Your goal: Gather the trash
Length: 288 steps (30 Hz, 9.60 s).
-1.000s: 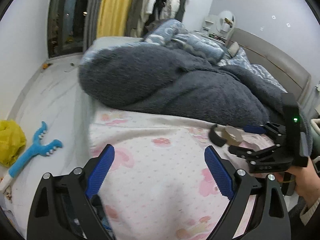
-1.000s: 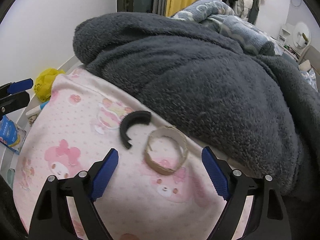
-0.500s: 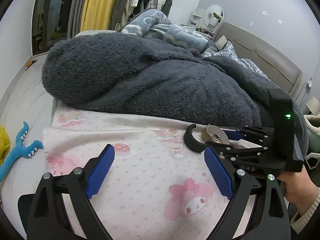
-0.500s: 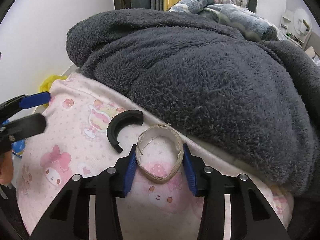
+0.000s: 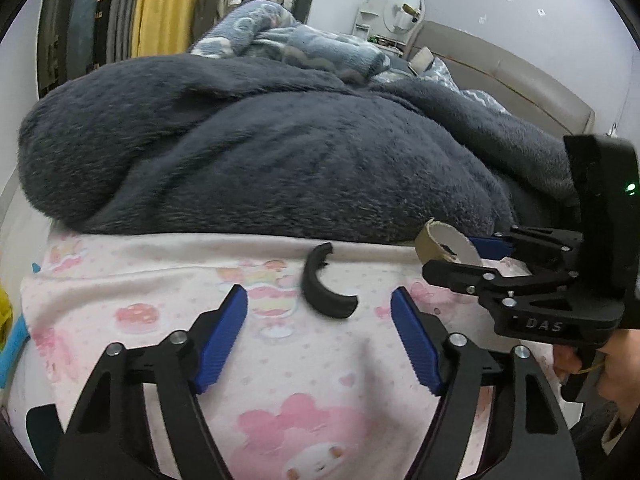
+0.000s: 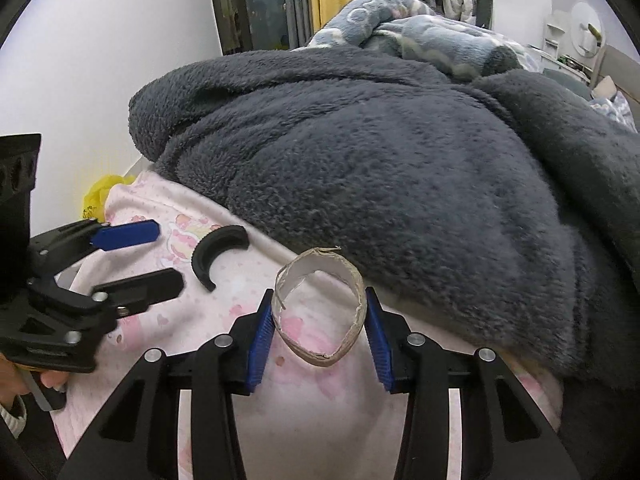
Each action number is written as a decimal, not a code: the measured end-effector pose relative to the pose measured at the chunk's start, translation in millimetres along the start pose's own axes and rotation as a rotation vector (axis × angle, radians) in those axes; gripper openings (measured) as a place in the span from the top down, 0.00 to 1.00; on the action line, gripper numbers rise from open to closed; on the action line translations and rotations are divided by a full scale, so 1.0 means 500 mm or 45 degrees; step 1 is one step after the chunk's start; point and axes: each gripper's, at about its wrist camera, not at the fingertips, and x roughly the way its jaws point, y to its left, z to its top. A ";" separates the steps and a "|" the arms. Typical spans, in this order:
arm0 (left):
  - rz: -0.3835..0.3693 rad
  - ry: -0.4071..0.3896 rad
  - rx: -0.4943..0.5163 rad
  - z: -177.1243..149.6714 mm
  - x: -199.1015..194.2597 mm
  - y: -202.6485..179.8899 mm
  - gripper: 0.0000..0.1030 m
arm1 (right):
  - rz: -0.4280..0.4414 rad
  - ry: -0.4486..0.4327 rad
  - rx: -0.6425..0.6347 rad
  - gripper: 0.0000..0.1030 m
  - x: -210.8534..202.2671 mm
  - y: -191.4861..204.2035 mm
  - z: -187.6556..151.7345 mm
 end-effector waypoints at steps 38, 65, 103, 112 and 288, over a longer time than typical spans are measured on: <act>0.067 0.061 -0.026 0.008 0.040 -0.031 0.71 | 0.011 -0.094 0.039 0.58 -0.113 -0.030 0.007; 0.252 0.013 -0.172 -0.055 -0.190 0.167 0.82 | 0.126 -0.133 -0.064 0.58 -0.109 0.221 0.102; 0.112 0.032 -0.054 -0.053 -0.052 0.095 0.75 | 0.047 -0.116 -0.003 0.58 -0.109 0.126 0.074; 0.196 0.034 -0.106 -0.079 -0.129 0.146 0.75 | 0.085 -0.111 -0.053 0.58 -0.110 0.190 0.085; 0.784 -0.348 -0.265 -0.317 -0.674 0.163 0.03 | 0.047 -0.412 0.009 0.03 -0.453 0.271 -0.181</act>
